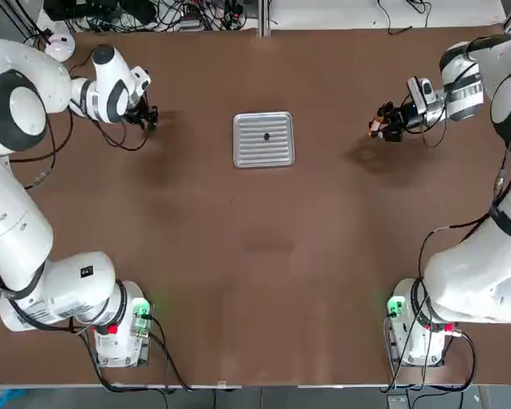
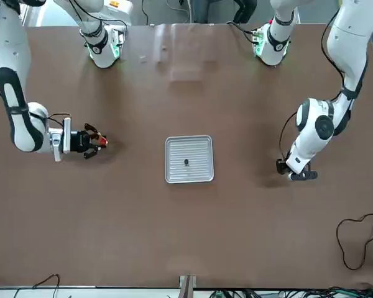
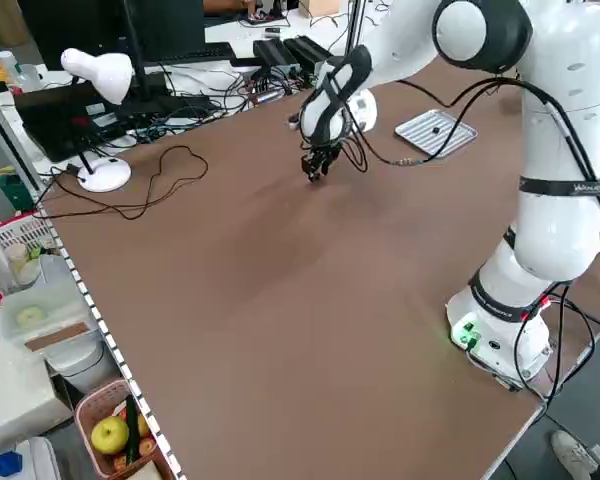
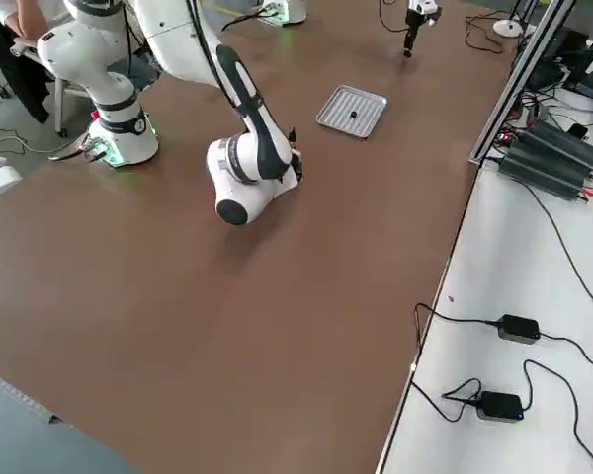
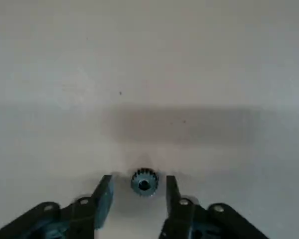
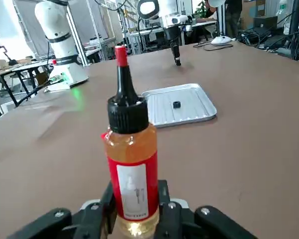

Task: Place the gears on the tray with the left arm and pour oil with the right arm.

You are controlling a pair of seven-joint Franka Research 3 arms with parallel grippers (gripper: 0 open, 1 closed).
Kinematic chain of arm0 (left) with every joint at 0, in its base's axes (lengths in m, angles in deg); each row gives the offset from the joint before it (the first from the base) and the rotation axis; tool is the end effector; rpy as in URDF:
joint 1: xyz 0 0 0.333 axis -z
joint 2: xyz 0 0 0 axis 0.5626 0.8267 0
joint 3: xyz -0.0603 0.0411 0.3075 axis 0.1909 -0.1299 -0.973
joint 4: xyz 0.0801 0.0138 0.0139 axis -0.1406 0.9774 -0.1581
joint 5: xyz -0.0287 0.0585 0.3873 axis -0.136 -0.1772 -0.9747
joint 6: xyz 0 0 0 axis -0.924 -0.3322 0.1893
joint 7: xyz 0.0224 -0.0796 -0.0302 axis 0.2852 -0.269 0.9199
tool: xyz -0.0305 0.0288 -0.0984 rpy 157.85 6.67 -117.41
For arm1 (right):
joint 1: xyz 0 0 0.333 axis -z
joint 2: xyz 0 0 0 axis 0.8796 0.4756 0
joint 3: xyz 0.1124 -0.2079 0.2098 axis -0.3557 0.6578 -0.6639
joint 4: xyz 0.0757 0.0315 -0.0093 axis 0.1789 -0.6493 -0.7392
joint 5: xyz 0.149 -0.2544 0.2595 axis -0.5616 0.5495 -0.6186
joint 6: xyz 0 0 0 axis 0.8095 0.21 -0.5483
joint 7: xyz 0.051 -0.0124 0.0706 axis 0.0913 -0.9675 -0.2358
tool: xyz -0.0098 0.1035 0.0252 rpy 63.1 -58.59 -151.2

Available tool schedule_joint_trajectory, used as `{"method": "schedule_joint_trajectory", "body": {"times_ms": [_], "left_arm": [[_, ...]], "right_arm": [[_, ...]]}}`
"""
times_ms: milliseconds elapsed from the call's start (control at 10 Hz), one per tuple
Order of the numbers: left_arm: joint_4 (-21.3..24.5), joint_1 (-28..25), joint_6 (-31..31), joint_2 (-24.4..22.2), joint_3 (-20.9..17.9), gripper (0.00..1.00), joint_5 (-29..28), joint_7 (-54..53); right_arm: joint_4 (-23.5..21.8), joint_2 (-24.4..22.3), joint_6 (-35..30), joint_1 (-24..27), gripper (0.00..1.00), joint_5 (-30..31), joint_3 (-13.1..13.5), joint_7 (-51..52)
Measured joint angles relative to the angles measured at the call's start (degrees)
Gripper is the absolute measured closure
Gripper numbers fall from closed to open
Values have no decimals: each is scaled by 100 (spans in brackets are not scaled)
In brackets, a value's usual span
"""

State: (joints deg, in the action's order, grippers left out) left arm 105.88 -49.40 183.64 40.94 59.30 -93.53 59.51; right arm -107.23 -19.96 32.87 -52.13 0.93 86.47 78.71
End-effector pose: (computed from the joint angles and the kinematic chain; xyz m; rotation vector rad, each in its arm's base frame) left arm 0.5664 -0.0221 0.1827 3.1238 0.0523 0.1506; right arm 0.5106 -0.0456 0.1738 -1.5045 -1.3784 -0.8531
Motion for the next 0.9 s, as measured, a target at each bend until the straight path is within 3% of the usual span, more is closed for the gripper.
{"method": "schedule_joint_trajectory", "body": {"times_ms": [400, 700, 900], "left_arm": [[-18, 14, -1, 61, 4, 76, -43, -1], [-135, 4, 0, 60, 30, 76, -44, 31], [-451, -17, -232, 37, 422, 76, -41, 556]], "right_arm": [[-278, -202, 820, -708, 64, -855, 1, -204], [-310, -204, 1145, -1213, 64, -1417, 2, -379], [-315, -205, 1184, -1437, 63, -1773, 3, -396]]}}
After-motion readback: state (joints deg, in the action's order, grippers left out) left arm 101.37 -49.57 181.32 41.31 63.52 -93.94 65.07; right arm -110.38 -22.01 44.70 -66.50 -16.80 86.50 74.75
